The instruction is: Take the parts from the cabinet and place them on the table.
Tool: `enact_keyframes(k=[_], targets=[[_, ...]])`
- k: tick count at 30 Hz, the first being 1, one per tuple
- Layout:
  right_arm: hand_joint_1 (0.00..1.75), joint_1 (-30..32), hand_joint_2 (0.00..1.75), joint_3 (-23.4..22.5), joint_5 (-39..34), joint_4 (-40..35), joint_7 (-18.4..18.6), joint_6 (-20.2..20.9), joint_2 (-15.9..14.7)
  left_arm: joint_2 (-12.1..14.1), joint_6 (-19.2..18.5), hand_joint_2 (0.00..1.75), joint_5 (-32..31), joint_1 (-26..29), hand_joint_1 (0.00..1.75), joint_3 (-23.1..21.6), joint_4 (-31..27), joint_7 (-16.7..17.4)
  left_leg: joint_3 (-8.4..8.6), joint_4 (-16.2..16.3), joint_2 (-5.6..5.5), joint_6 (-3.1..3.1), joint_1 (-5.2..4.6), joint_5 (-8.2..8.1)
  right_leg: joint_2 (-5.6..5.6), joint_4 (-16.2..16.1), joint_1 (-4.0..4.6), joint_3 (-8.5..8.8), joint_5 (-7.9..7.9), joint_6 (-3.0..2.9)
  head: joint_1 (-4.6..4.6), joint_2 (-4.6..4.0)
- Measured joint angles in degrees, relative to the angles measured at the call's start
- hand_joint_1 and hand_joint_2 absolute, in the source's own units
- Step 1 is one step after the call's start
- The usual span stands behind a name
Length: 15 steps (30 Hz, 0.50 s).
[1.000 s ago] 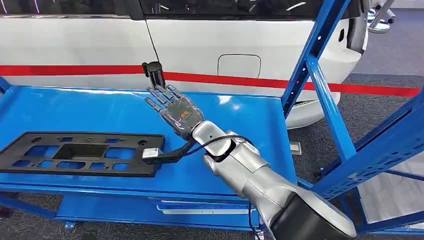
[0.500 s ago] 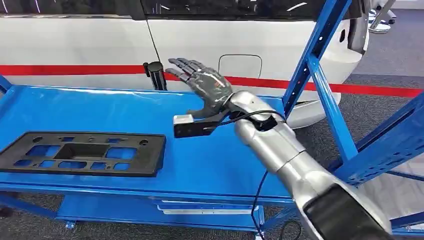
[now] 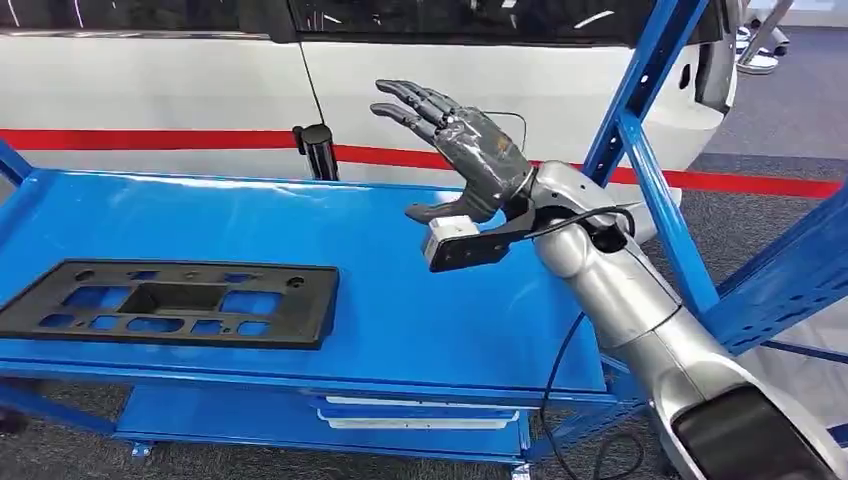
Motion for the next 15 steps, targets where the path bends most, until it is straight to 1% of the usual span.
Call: enact_keyframes(k=[4, 8, 11, 13, 15], targets=[[0.0, 1.35, 1.75, 0.13, -2.12, -1.69, -2.03, 2.14, -1.83, -0.04, 0.04, 0.0, -0.09, 0.06, 0.0, 0.13, 0.0, 0.07, 0.0, 0.0, -0.04, 0.27, -0.33, 0.14, 0.01, -0.01, -0.01, 0.01, 0.13, 0.2, 0.02, 0.0], [0.0, 2.29, 1.75, 0.5, -2.3, -2.36, -2.54, 2.6, -2.99, -0.04, 0.11, 0.0, -0.11, 0.07, 0.0, 0.24, 0.0, 0.33, -0.02, 0.0, -0.11, 0.43, -0.55, 0.19, 0.01, -0.02, -0.04, 0.05, 0.28, 0.46, 0.0, 0.0], [0.0, 2.85, 1.75, 1.05, -1.99, -2.52, -3.02, 2.58, -3.69, -0.04, 0.11, 0.0, -0.2, 0.06, 0.0, 0.24, 0.0, 0.46, -0.02, 0.0, -0.12, 0.57, -0.67, 0.23, 0.0, -0.02, -0.19, 0.05, 0.29, 0.49, 0.0, 0.0], [0.0, 3.43, 1.75, 1.57, -1.95, -2.62, -4.51, 2.56, -4.17, -0.09, 0.11, 0.0, -0.52, 0.04, 0.0, 0.24, 0.0, 0.57, -0.02, 0.01, -0.12, 0.64, -0.71, 0.23, 0.0, -0.03, -0.23, 0.04, 0.29, 0.5, 0.0, 0.0], [0.0, 4.11, 1.75, 2.08, -2.85, -3.11, -6.83, 3.5, -4.79, -0.13, 0.11, 0.0, -0.79, -0.01, 0.0, 0.24, 0.0, 0.92, -0.02, 0.01, -0.13, 0.66, -0.73, 0.24, 0.0, -0.04, -0.25, 0.05, 0.31, 0.52, 0.0, 0.0]])
